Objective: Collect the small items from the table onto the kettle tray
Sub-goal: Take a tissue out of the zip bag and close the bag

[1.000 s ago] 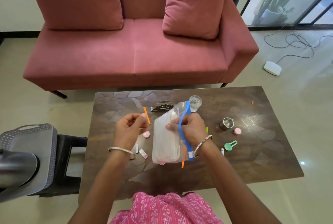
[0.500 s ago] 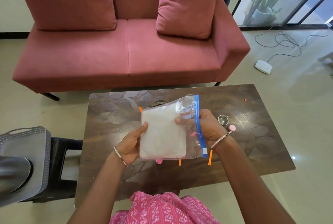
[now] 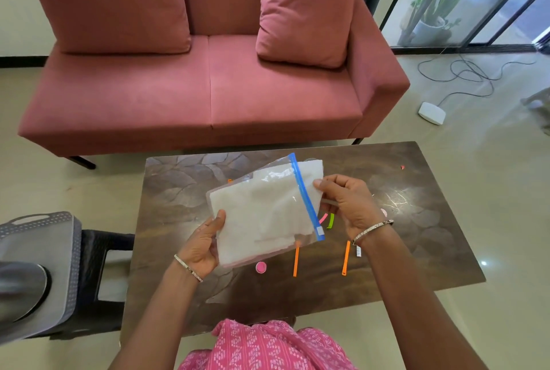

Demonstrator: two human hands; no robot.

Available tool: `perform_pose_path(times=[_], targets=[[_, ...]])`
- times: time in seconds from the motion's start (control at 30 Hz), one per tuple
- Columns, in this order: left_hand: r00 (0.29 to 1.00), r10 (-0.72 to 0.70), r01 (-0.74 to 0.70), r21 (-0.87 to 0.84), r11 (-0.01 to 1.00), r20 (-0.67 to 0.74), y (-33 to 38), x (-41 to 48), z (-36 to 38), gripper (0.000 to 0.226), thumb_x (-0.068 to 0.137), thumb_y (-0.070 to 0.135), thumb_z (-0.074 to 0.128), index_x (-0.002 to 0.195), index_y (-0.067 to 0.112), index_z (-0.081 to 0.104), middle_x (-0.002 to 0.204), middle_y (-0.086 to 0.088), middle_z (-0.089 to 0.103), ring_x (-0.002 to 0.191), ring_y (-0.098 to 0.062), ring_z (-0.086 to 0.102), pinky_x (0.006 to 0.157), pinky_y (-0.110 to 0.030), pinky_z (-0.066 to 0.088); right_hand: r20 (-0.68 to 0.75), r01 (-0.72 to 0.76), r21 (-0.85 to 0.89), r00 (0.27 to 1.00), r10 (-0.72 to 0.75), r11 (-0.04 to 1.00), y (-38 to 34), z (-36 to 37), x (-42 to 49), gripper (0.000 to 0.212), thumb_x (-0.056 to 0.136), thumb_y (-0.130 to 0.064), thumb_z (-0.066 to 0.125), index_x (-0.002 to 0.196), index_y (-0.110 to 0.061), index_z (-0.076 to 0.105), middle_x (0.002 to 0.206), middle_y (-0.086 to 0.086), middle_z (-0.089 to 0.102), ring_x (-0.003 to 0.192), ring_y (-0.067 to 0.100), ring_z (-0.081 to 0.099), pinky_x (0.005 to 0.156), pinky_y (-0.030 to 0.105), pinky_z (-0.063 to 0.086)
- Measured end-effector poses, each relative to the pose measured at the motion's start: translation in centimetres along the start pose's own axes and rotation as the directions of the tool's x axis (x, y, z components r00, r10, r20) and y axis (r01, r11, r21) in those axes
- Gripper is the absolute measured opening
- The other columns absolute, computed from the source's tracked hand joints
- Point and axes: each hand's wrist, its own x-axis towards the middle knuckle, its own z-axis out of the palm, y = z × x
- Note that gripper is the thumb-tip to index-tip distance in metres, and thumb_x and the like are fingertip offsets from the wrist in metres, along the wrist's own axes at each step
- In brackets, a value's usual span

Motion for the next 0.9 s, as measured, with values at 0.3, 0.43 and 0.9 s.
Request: perform_pose_path(times=[0.3, 0.43, 0.9], targets=[[0.998, -0.024, 0.014, -0.167, 0.986, -0.061, -0.7, -0.1, -3.3, 0.046, 0.083, 0.027, 0.067, 0.126, 0.009, 0.061, 0.120, -0.013, 0.068, 0.108, -0.031, 0.067, 0.084, -0.062, 0.051, -0.219, 0.171, -0.021, 0.961, -0.171, 0.985, 1.8, 1.3, 1.9, 0.004, 0.096, -0.022, 0.059, 0.093, -0.020, 0.059, 0.079, -0.004, 0.074, 0.079, 0.014, 0.071, 0.071, 0.038, 0.058], [0.988, -0.038, 0.000, -0.241, 0.971, -0.152, -1.4, -0.5, -6.7, 0.044, 0.083, 0.029, 0.067, 0.122, 0.010, 0.061, 0.119, -0.014, 0.068, 0.105, -0.032, 0.068, 0.083, -0.062, 0.053, -0.270, 0.174, -0.049, 0.946, -0.181, 0.984, 2.5, 2.3, 3.1, 0.002, 0.095, -0.023, 0.060, 0.094, -0.024, 0.059, 0.087, -0.002, 0.075, 0.088, 0.017, 0.072, 0.078, 0.040, 0.059], [0.856, -0.097, -0.235, -0.549, 0.802, -0.507, -4.4, 2.7, -18.4, 0.032, 0.102, 0.025, 0.042, 0.128, 0.008, 0.051, 0.137, -0.016, 0.054, 0.125, -0.031, 0.053, 0.110, -0.058, 0.033, -0.021, -0.130, -0.113, 0.991, 0.129, 0.985, 10.0, 10.2, 6.4, 0.015, 0.089, -0.010, 0.068, 0.099, 0.001, 0.068, 0.093, 0.017, 0.066, 0.083, 0.024, 0.061, 0.082, 0.044, 0.052]])
